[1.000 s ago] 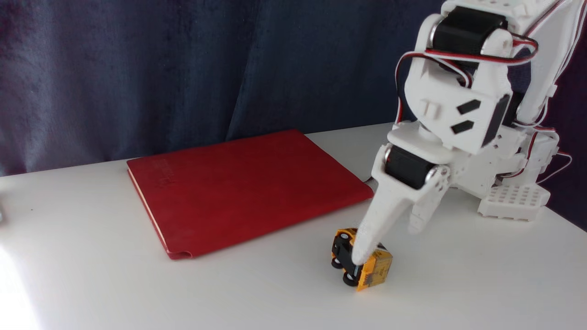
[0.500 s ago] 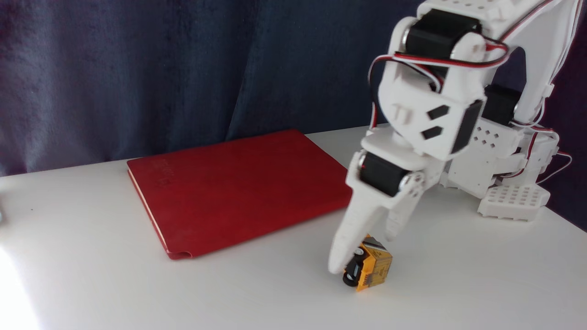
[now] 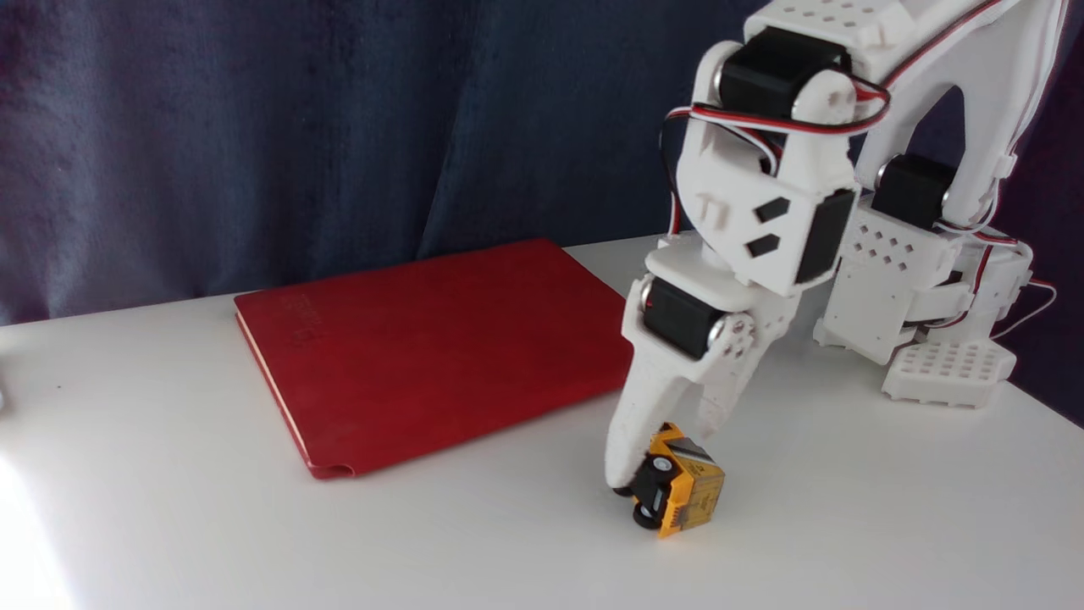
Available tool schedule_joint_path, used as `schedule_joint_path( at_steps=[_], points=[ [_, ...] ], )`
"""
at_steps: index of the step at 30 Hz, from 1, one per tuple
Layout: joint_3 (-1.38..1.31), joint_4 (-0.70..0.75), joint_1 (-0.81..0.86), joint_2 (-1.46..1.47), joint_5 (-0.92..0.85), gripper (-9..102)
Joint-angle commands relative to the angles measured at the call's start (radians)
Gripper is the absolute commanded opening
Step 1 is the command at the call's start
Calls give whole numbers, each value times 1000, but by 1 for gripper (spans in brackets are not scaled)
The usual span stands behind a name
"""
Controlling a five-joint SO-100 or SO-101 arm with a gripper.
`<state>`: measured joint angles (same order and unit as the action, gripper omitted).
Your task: Grasp a toy truck onto the red notebook.
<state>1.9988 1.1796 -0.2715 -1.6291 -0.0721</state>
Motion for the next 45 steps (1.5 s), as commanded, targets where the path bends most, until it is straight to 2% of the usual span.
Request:
schedule_joint_path(
  at_steps=[1,17,26,34,39,45],
  points=[
    [6,-5,-12,-46,5,26],
    [-12,3,-80,-20,12,21],
    [20,5,-78,-55,-25,10],
    [37,15,-87,-55,-43,6],
    [25,127,-75,-156,-67,6],
    [-35,322,-51,-468,-115,5]
  ],
)
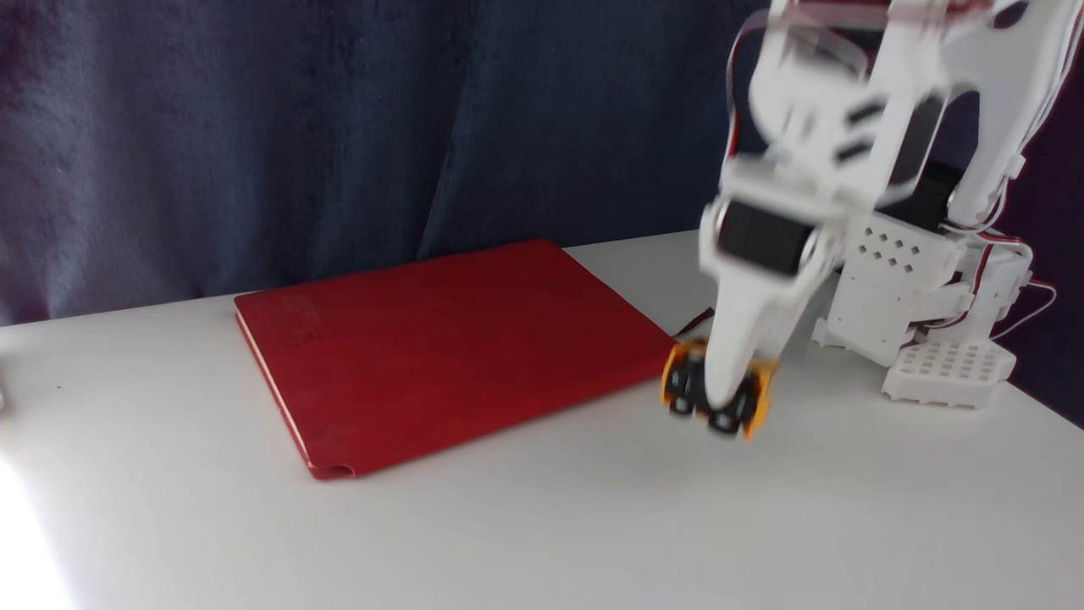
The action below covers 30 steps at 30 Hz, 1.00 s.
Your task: Grasp a toy truck onto the red notebook.
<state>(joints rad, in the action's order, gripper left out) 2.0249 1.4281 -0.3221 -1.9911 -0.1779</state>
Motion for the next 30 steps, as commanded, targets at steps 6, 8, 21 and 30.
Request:
schedule_joint_path(
  at_steps=[6,8,21,30],
  points=[
    [-310,173,178,-101,-51,5],
    [-439,221,287,5,-95,6],
    [-385,92,664,158,-403,6],
    [-215,-57,678,267,-476,6]
  ],
)
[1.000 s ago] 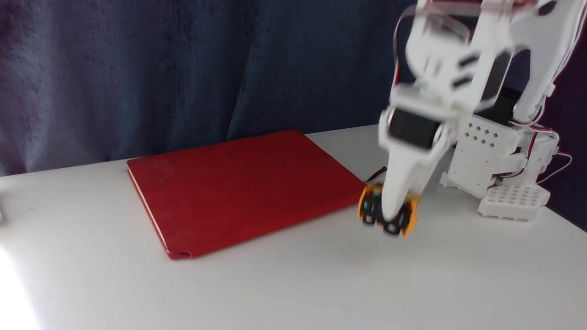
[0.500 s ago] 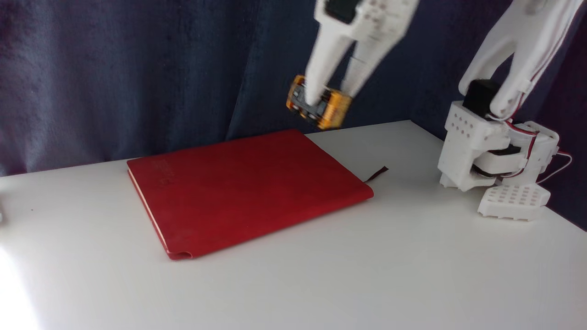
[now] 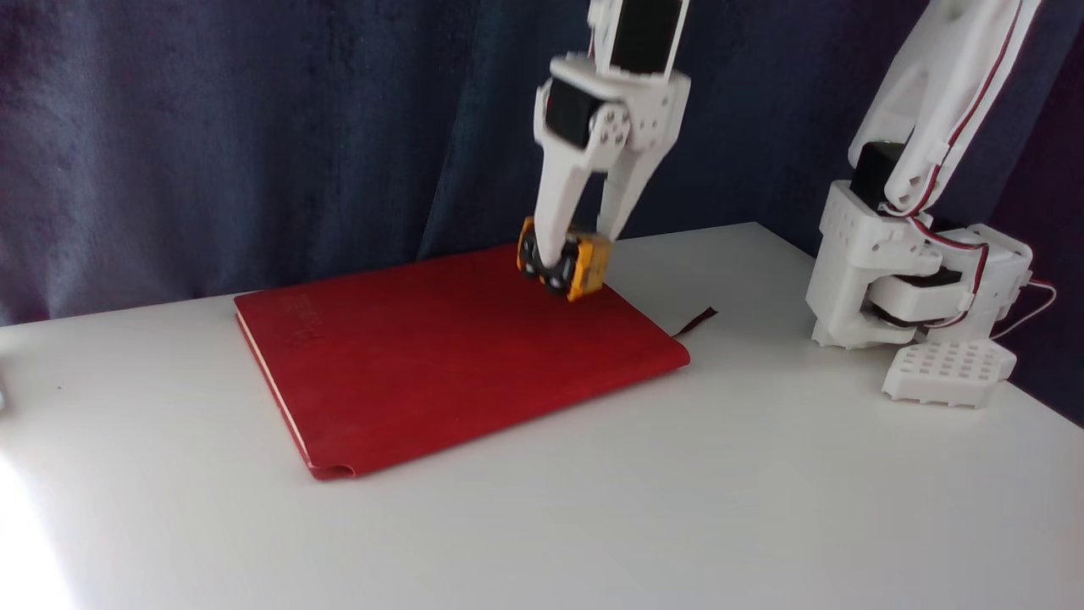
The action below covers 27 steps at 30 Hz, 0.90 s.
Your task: Grasp a toy truck onto the red notebook.
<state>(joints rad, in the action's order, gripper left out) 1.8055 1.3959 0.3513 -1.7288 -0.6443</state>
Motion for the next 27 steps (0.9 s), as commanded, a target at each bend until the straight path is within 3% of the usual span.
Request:
schedule_joint_path(
  at_steps=[1,21,27],
  points=[
    [-8,-21,-5,25,-9,6],
    [-495,150,-67,449,-8,7],
    [-626,198,-67,575,-12,13]
  ],
)
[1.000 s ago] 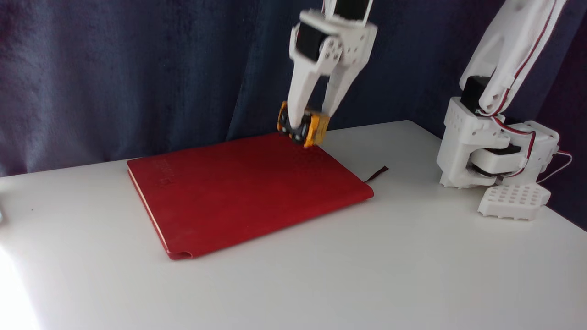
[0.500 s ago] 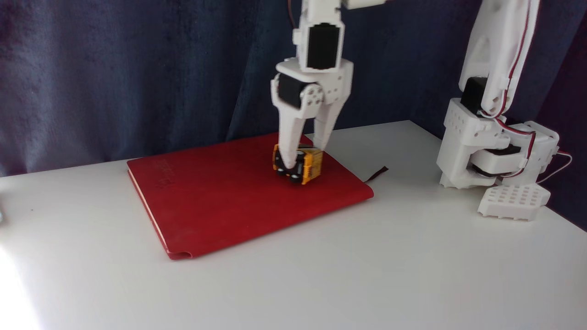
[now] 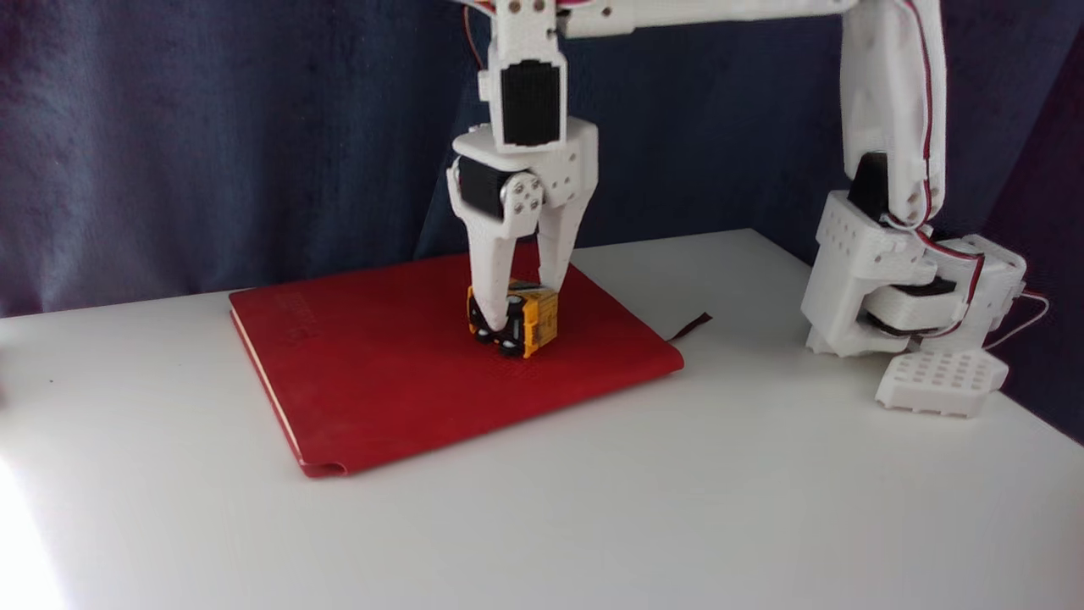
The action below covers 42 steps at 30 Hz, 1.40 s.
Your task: Grasp a toy truck onto the red notebook.
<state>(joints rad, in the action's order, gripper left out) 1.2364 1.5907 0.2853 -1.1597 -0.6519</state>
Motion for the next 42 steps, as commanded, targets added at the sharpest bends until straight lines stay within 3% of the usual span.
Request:
schedule_joint_path(
  at_steps=[1,10,20,26,34,42],
  points=[
    [-58,3,-2,11,-5,14],
    [-46,37,-6,-14,6,24],
    [-95,126,-28,-72,5,25],
    [35,137,-81,-249,12,24],
    [299,118,-204,-508,57,23],
    [540,-8,-497,-736,212,22]
  ],
)
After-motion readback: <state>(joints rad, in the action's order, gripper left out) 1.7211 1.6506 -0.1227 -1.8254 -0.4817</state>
